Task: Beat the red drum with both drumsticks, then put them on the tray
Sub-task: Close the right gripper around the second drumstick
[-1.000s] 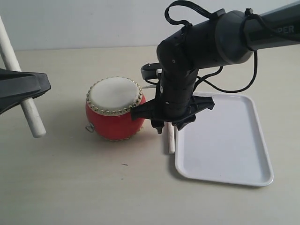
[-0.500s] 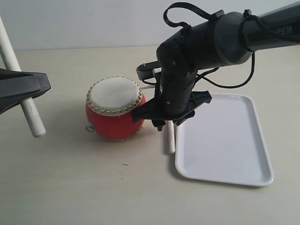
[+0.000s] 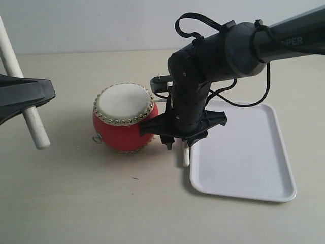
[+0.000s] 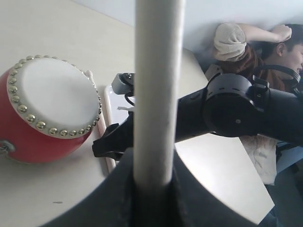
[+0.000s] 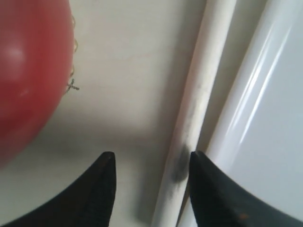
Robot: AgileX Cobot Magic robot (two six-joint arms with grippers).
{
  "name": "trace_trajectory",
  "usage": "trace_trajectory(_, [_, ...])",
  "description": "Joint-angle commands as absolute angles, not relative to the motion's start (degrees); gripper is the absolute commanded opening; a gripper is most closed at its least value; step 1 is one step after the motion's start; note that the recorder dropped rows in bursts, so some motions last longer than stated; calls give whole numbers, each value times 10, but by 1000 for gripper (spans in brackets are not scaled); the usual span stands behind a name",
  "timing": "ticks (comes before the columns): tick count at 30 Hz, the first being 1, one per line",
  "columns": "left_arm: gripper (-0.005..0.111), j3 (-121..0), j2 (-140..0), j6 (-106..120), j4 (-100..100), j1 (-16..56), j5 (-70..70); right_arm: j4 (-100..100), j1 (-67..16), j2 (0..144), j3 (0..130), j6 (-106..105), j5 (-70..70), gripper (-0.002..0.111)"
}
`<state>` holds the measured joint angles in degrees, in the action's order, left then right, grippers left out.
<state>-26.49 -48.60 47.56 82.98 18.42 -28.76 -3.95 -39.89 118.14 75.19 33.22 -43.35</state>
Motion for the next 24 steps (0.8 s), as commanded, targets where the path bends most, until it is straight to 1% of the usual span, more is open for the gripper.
trace_trajectory(1, [0,-262,-485,475,837,182,-291,-40,-400,1181,751,348,-429,46])
trace_trajectory(24, [0,-262,-485,476,847,182,-291,-25,-400,1195,751,362,-457,46])
